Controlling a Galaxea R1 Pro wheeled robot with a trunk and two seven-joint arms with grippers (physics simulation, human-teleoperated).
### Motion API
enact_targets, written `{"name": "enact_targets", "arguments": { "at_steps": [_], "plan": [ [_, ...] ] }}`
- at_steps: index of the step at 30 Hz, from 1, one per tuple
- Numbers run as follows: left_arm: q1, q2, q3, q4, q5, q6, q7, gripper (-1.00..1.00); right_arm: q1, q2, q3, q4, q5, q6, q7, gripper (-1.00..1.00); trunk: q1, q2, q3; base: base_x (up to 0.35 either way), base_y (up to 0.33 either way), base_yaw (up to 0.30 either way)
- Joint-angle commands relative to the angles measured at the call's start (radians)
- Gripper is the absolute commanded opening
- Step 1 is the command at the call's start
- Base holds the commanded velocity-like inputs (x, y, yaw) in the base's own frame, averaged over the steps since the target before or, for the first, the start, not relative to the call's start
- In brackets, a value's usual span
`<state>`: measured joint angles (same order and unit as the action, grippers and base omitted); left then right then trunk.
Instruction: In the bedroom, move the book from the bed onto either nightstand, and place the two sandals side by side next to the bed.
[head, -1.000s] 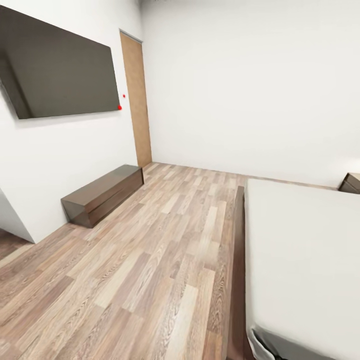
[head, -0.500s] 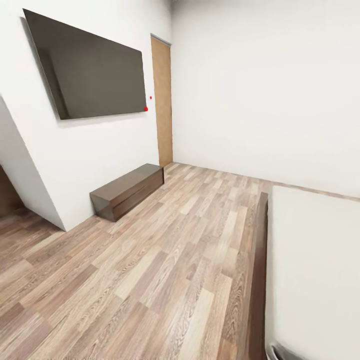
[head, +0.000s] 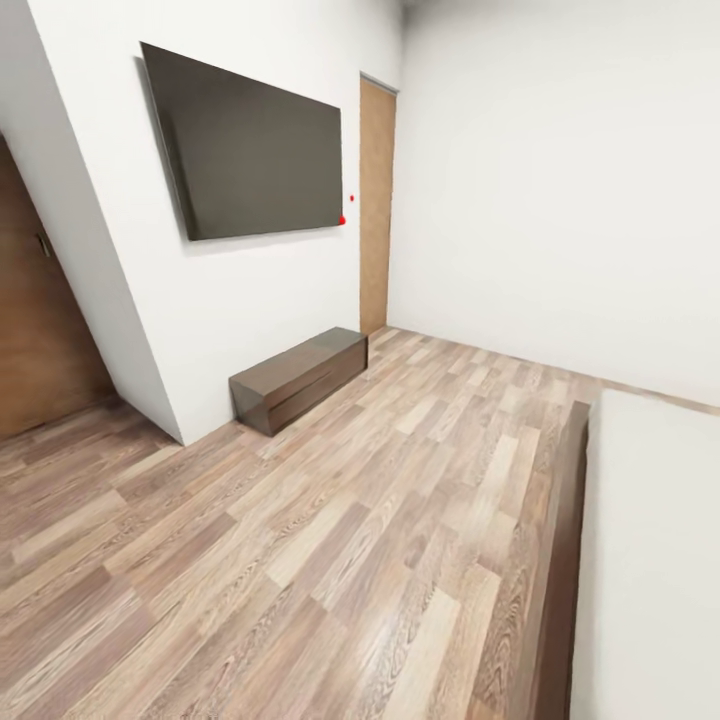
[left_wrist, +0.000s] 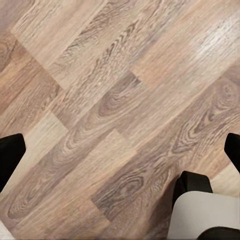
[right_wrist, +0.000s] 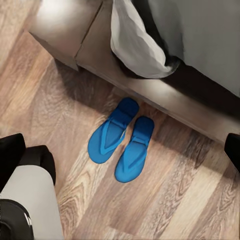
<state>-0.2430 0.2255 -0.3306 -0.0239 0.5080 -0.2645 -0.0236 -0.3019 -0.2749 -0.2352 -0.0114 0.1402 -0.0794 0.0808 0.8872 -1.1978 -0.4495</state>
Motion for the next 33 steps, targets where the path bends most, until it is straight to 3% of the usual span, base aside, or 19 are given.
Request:
{"name": "enact_targets", "arguments": {
  "at_steps": [1,33],
  "plan": [
    [-0.001,0.0,-0.008,0.001,0.01,-0.002,-0.002,1.0,0.0,0.0,-0.009,0.001,0.01,-0.003,0.003,1.0,-0.004,0.007,0.002,0.0,0.0,0.29],
    [-0.001,-0.002,-0.01,0.001,0.006,0.01,-0.002,1.0,0.0,0.004,-0.008,0.001,0.01,-0.003,0.003,1.0,-0.127,0.231,0.103,0.0,0.0,0.29]
  ]
}}
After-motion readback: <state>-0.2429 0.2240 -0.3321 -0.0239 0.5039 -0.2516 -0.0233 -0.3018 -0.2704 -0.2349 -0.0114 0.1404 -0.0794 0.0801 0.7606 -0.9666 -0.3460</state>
